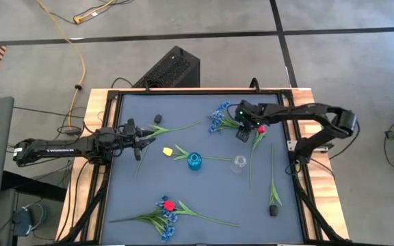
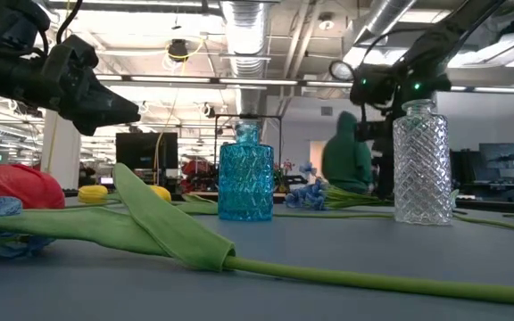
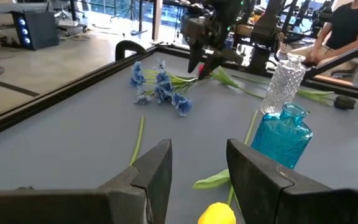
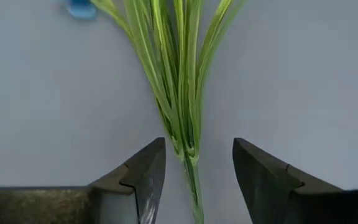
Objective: Sort flowers into vase by color
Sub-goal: Put the top blue flowers into the blue vase
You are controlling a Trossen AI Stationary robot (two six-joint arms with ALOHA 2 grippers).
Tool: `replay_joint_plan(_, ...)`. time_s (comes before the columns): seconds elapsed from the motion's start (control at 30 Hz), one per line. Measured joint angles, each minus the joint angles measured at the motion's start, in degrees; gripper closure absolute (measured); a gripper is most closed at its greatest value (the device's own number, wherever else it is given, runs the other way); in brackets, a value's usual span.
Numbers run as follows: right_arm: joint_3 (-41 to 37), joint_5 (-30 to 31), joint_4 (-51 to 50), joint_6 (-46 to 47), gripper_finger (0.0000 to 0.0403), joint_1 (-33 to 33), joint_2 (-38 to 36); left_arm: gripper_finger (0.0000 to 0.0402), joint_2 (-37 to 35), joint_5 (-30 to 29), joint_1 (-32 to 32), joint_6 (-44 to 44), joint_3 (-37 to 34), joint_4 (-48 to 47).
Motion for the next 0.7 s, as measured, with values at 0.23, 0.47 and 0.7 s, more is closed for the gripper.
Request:
replay_joint_plan(0.23, 0.00, -0.52, 0.37, -1.12, 0.0192, 0.02, 3.98, 0.0260, 0.00, 0.00, 0.00, 0.02, 0.02, -0.53)
replay_joint_plan(0.47, 0.23, -1.46, 2.20, -3.30, 0.0215, 0.52, 6.70, 0.0260, 0.01, -0.44, 0.00, 0.24, 0.02, -1.21)
replay_joint_plan(0.7, 2.41, -2.07, 2.97, -3.66, 0.0329, 0.89, 4.97, 0.0260, 0.01, -0.44, 0.00, 0.22, 0.04, -1.16)
